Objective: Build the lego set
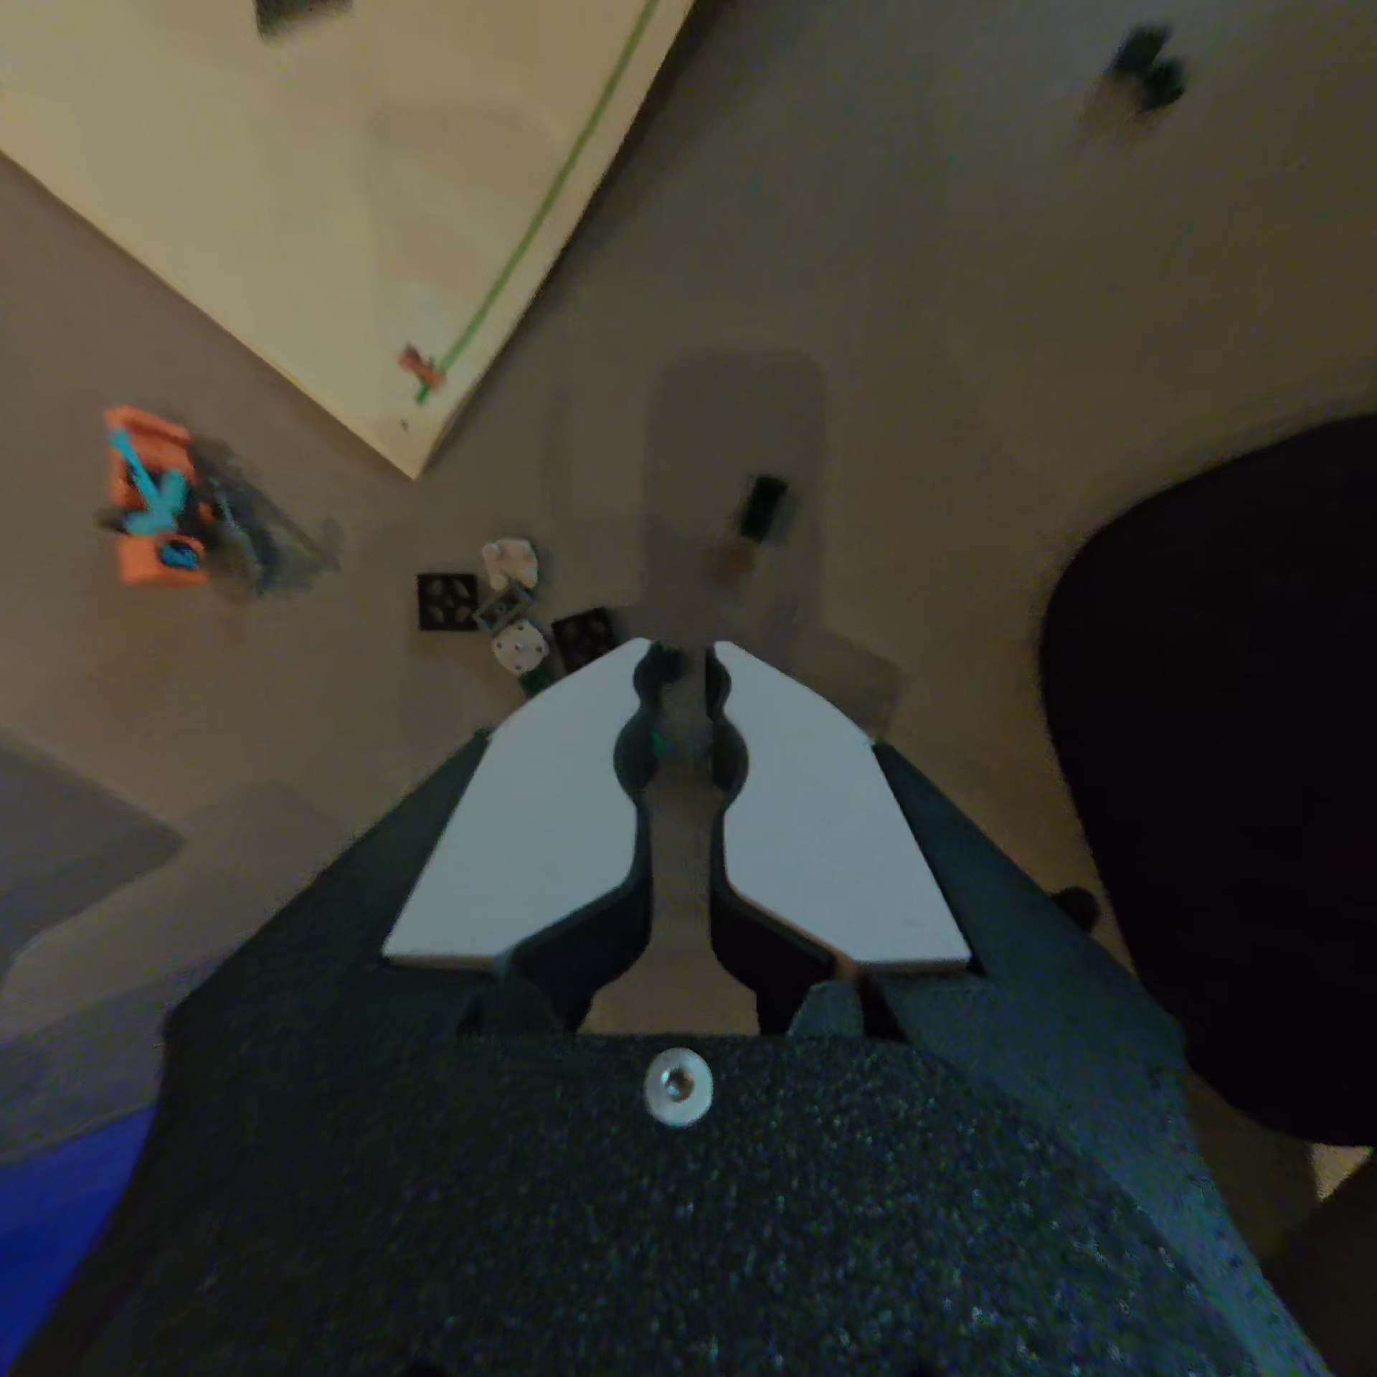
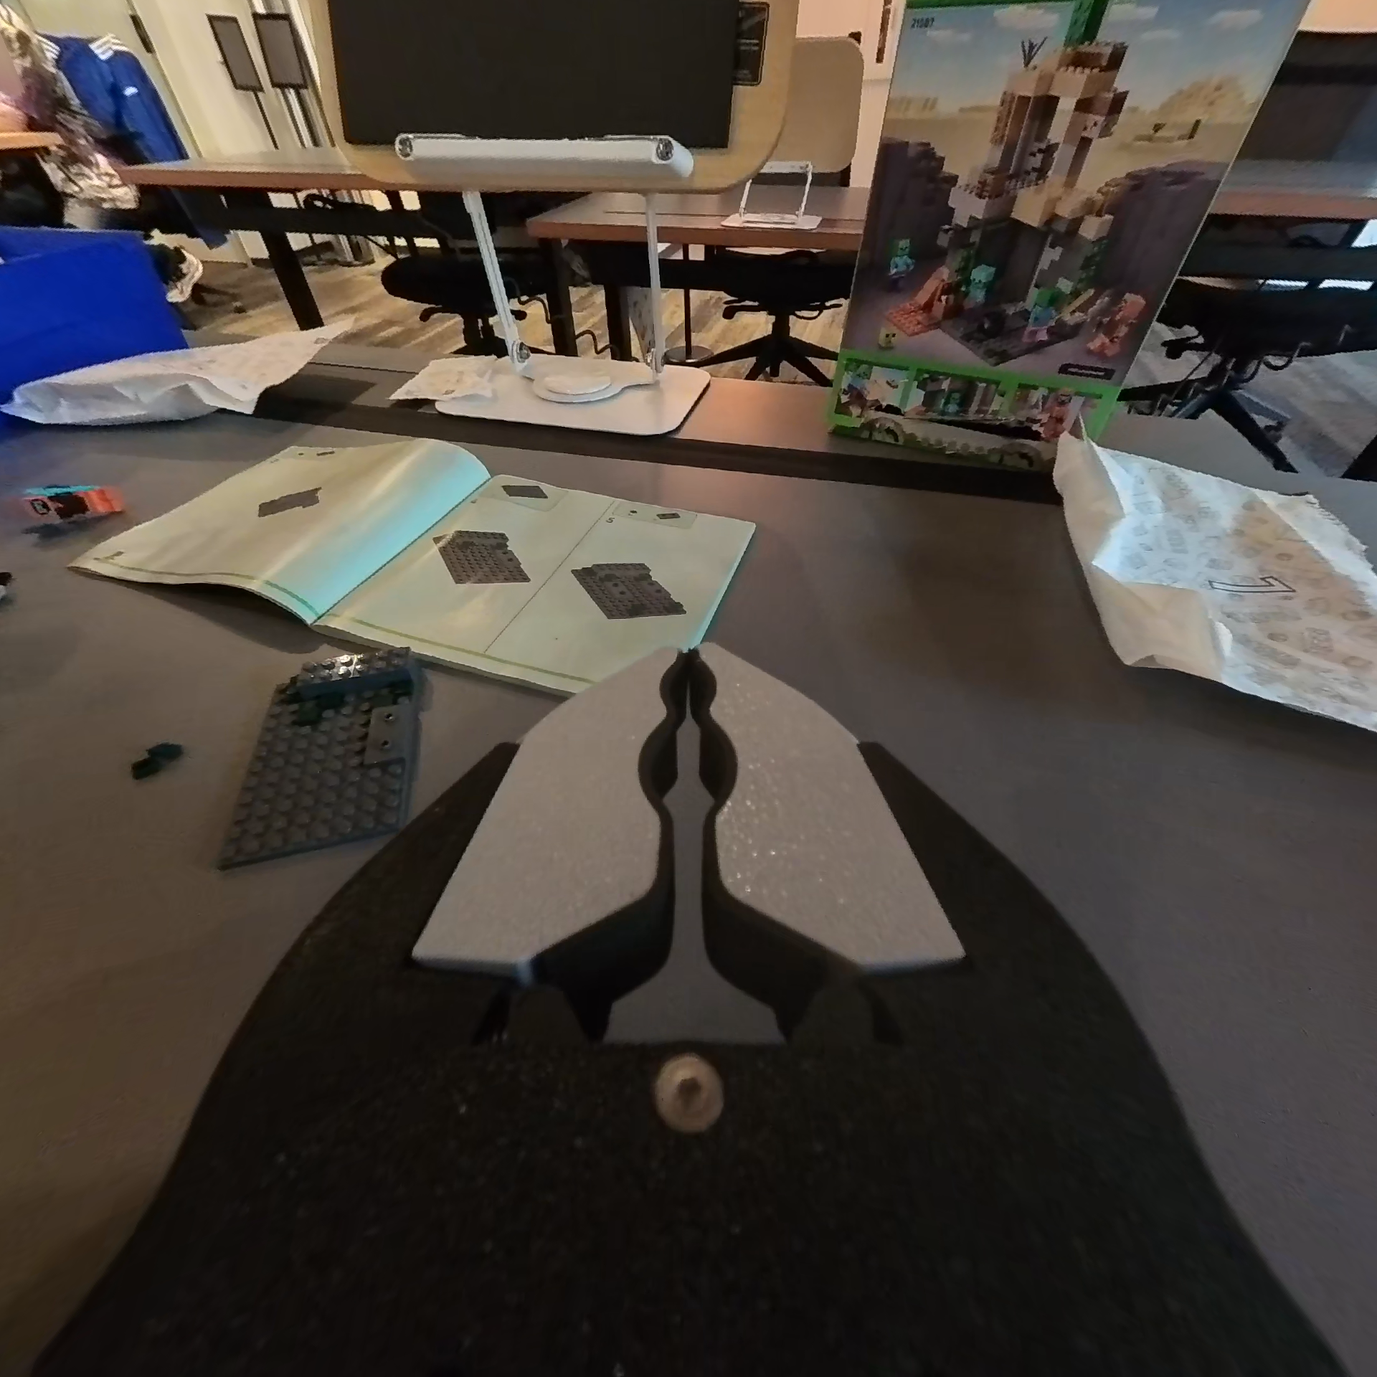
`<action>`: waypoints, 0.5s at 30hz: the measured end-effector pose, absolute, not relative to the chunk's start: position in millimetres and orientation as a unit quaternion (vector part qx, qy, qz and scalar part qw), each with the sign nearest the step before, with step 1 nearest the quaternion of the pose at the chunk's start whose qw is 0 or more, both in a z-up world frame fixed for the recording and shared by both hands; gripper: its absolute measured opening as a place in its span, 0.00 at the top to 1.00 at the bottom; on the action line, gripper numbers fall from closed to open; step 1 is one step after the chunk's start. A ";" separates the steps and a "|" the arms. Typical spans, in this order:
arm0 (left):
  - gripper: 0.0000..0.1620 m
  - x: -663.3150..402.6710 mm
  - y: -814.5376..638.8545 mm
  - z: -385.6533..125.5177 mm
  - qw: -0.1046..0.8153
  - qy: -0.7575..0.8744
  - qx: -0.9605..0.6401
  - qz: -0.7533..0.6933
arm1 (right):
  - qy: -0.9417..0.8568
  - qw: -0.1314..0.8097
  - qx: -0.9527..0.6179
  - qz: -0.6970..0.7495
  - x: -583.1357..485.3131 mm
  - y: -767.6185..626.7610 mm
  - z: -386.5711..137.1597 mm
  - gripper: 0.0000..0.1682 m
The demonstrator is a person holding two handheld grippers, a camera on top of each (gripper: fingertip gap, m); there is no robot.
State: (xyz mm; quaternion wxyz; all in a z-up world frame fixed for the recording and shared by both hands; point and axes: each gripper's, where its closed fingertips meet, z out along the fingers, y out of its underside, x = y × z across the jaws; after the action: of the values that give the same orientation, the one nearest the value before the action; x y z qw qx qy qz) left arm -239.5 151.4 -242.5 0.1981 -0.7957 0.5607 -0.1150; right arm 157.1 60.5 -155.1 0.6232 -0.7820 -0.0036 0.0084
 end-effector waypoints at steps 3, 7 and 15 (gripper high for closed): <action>0.93 -243.0 155.1 -250.3 0.194 0.551 -0.803 -0.119 | -0.003 0.623 -0.782 0.009 158.0 59.7 -155.7 1.00; 0.94 -245.8 156.0 -256.1 0.185 0.549 -0.806 -0.121 | -0.003 0.623 -0.782 0.011 157.5 60.3 -155.8 1.00; 0.95 -244.1 157.1 -257.9 0.184 0.551 -0.804 -0.126 | -0.006 0.622 -0.783 0.012 156.6 60.8 -156.1 1.00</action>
State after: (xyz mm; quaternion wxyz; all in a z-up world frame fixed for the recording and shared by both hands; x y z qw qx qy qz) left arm -244.1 157.1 -257.9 0.1839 -0.8040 0.5512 -0.1260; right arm 156.6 60.8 -156.1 0.6225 -0.7825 -0.0057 0.0120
